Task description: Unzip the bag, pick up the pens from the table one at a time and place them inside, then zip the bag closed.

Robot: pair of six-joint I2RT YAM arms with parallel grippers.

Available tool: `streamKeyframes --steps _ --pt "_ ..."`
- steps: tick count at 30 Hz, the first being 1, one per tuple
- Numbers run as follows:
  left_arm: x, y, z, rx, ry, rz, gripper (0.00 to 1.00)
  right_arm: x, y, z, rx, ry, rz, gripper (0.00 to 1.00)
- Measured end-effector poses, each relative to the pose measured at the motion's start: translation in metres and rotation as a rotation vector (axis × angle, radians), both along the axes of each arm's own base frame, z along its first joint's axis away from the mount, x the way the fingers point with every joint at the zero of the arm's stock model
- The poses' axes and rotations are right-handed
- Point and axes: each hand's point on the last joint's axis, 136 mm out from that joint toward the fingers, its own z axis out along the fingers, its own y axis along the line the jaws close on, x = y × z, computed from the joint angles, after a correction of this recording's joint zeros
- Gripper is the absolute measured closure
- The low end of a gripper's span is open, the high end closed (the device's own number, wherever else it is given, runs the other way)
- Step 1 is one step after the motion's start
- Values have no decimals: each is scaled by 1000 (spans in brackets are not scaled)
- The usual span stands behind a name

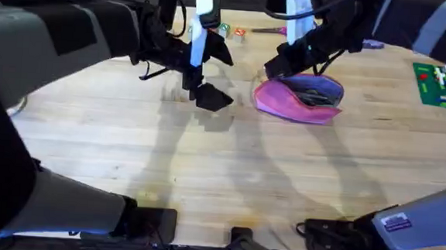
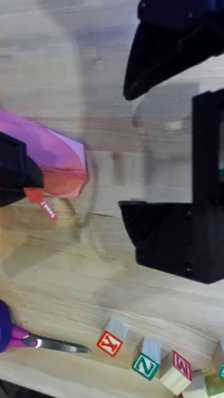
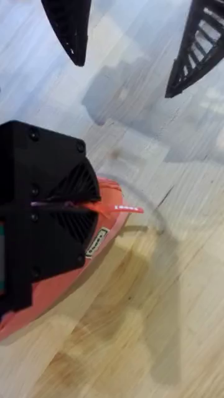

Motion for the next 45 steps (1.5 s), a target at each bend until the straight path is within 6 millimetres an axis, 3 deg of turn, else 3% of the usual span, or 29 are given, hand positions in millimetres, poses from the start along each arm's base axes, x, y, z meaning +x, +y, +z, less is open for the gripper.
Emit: streamKeyframes --steps 21,29,36,45 --pt "-1 -2 3 -20 2 -9 7 -4 -4 39 12 -92 -7 970" --pt "-5 -10 9 -90 12 -42 8 -4 -4 40 10 -95 -8 970" --pt "-2 -24 -8 -224 86 -102 7 -4 -4 40 11 -96 -8 970" --pt "4 -29 -4 -267 43 -127 7 -4 -4 40 11 -96 -8 971"
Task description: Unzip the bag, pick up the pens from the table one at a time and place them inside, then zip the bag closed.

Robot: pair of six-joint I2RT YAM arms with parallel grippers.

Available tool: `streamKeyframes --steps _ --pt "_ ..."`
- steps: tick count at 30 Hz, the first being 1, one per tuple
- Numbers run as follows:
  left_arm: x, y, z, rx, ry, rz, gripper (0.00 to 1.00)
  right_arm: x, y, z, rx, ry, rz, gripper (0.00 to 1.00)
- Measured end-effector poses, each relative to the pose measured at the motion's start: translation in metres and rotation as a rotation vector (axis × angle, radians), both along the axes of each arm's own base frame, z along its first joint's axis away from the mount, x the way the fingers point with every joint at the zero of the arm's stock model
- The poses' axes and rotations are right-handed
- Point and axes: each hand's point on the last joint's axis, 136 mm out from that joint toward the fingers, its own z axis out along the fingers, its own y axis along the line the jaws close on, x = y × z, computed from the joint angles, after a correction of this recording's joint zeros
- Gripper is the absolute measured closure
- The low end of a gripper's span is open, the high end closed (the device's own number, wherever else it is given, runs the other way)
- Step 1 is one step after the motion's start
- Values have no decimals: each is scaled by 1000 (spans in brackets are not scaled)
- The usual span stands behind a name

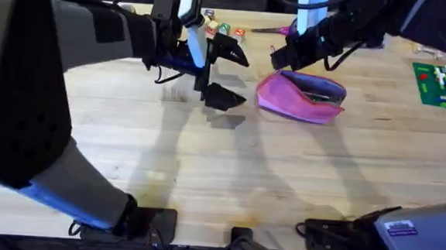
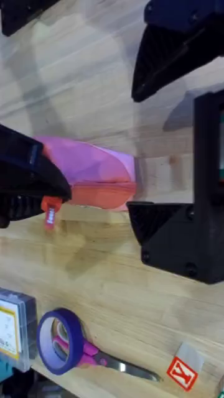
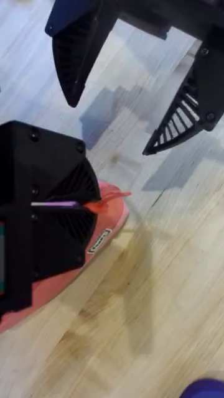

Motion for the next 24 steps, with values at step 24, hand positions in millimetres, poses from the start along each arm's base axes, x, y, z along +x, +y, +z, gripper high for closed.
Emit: streamKeyframes --steps 24 --pt "3 -27 -14 -2 20 -25 8 1 0 0 1 -3 0 971"
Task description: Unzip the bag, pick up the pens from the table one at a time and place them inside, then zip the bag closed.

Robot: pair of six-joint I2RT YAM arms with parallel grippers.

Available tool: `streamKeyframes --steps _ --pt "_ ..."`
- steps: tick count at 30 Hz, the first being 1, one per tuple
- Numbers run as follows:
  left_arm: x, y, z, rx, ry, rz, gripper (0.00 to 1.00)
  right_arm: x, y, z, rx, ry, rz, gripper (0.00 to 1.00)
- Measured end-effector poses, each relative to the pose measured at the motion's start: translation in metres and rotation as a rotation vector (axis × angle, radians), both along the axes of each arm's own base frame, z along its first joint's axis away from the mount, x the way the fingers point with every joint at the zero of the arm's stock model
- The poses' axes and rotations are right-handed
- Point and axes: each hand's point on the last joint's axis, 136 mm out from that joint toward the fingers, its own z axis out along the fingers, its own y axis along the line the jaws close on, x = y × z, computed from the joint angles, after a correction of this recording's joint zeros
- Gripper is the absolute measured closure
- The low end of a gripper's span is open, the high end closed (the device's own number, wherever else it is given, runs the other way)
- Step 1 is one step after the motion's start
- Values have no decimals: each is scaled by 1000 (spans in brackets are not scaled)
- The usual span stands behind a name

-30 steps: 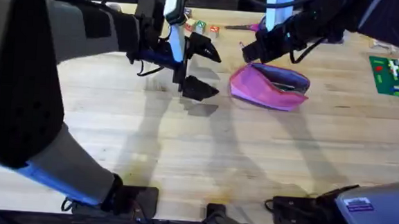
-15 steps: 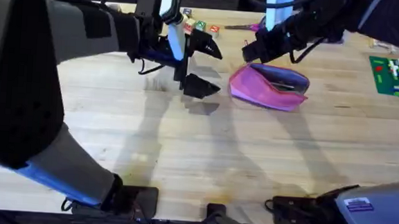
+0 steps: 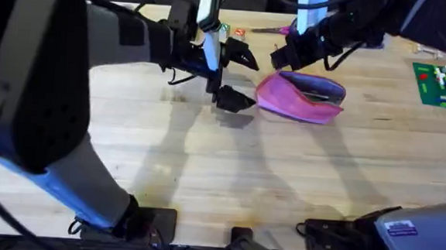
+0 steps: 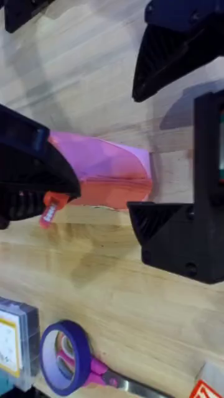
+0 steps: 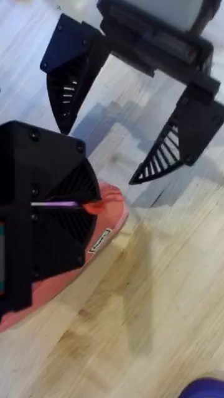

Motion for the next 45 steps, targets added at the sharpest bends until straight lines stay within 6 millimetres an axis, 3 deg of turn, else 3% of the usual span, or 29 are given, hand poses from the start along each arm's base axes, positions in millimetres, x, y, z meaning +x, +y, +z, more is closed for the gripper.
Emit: streamKeyframes --steps 10,22,33,45 --pt "-9 -18 -4 -2 16 -38 7 0 0 0 0 0 0 971" --pt "-9 -22 -6 12 22 -34 7 0 0 0 0 0 0 971" --pt "9 -37 8 -20 -21 13 7 0 0 0 0 0 0 972" --pt "5 -54 -3 28 56 52 7 1 0 0 1 -3 0 971"
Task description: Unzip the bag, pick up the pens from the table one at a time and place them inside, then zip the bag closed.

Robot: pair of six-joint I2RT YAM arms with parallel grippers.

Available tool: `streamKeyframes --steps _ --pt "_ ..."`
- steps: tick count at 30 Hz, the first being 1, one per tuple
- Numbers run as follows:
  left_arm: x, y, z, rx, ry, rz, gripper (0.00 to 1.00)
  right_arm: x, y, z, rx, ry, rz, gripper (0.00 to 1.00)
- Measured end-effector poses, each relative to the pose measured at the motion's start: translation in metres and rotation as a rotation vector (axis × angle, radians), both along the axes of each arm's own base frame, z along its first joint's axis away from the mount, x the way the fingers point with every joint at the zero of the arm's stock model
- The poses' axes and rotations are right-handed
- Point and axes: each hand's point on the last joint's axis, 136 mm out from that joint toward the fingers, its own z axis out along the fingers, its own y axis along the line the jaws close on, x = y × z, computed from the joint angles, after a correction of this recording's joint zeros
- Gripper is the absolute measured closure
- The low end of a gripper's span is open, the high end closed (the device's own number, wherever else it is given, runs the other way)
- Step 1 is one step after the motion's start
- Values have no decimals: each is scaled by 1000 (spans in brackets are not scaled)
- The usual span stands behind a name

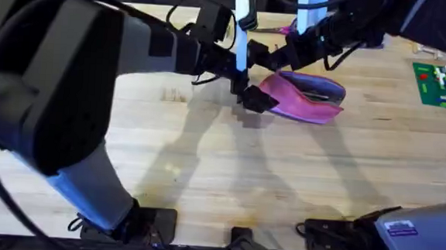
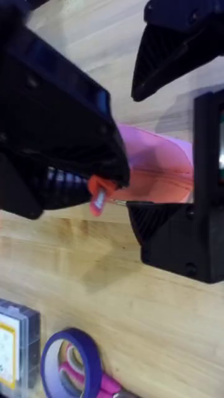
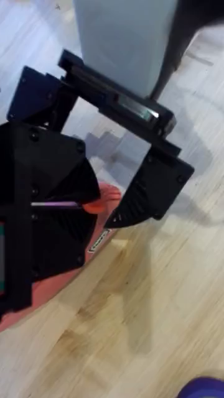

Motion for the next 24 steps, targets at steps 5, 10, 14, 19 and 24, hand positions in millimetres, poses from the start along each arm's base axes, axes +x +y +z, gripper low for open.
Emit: streamKeyframes --steps 5,10,14,19,24 --pt "3 -2 -13 -4 13 -4 7 0 0 0 0 -1 0 971" --pt "4 -3 -12 -12 5 -7 57 0 0 0 0 -1 0 971" --pt "2 -3 -11 -20 8 -15 170 0 0 0 0 -1 0 971" --pt "3 -3 -11 -18 7 -10 592 0 0 0 2 2 2 971" --pt "5 -2 -11 -14 3 -3 936 -2 1 -1 1 7 4 971"
